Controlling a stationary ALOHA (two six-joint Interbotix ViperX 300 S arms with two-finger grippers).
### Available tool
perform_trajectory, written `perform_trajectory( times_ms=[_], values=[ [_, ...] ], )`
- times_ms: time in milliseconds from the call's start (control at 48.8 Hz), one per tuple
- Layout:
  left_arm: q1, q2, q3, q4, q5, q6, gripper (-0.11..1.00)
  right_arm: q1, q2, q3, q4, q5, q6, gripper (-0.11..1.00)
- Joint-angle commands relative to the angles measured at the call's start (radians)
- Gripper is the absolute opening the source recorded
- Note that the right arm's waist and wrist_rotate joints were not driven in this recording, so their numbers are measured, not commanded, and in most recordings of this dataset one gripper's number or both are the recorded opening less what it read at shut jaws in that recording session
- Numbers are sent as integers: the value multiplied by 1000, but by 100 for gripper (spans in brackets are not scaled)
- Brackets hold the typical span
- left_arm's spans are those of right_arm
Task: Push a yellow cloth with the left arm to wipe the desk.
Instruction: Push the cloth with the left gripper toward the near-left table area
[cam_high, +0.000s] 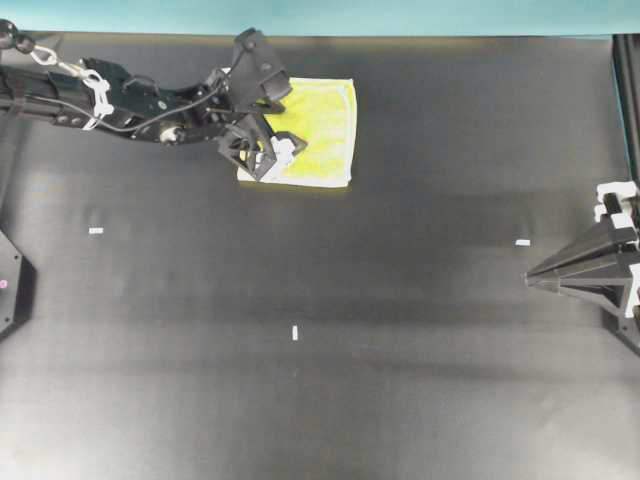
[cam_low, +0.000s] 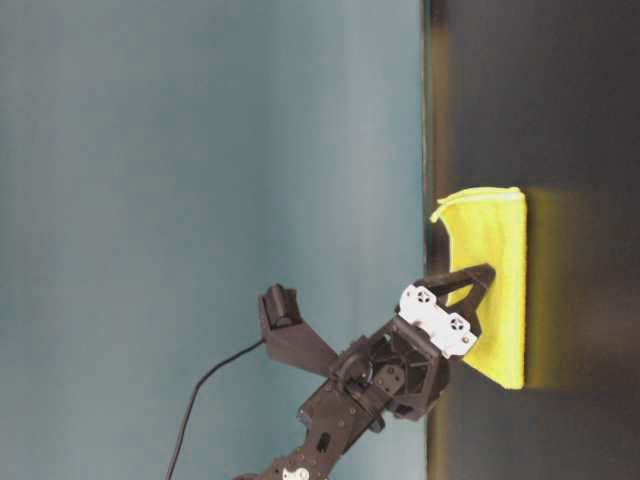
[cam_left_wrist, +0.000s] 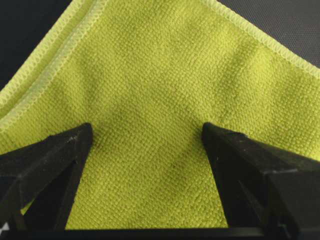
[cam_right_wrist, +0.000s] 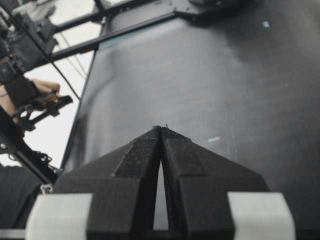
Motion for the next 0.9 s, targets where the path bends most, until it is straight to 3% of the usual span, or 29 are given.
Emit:
perform_trajectory(
  times_ms=[0, 369, 881],
  values=[
    [-12, -12, 15, 2, 12, 0, 86, 0, 5, -12, 2, -9, 0, 0],
    [-84, -98, 144, 3, 5, -2, 86, 2, 5, -11, 2, -11, 2, 0],
    [-245, -255, 345, 3, -48, 2, 86, 2, -14, -11, 2, -46, 0, 0]
  ],
)
